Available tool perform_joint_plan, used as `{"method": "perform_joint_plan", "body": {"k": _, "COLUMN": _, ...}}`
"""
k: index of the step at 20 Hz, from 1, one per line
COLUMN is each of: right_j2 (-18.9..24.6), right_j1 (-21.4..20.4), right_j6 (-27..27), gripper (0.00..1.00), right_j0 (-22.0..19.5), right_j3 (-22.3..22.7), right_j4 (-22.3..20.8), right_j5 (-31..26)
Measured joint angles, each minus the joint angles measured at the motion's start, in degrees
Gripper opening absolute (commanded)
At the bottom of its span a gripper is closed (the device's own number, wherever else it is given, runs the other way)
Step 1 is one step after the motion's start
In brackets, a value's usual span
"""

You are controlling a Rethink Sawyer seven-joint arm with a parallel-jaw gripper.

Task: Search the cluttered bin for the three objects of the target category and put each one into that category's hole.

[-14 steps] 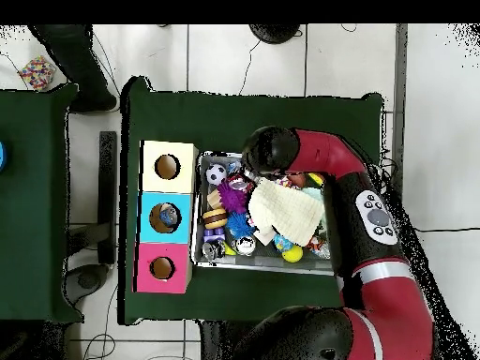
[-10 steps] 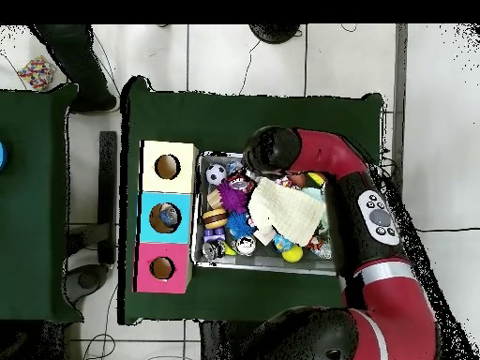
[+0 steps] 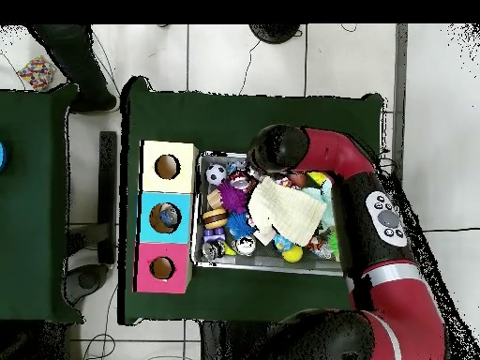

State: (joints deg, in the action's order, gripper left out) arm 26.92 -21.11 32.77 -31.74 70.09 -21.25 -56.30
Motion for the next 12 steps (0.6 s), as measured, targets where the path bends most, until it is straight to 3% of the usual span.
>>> {"method": "perform_joint_plan", "body": {"k": 12, "right_j2": 0.2, "right_j1": -0.1, "right_j6": 0.0, "gripper": 1.0, "right_j0": -1.0, "right_j3": 0.0, "right_j4": 1.4, "right_j5": -0.1}}
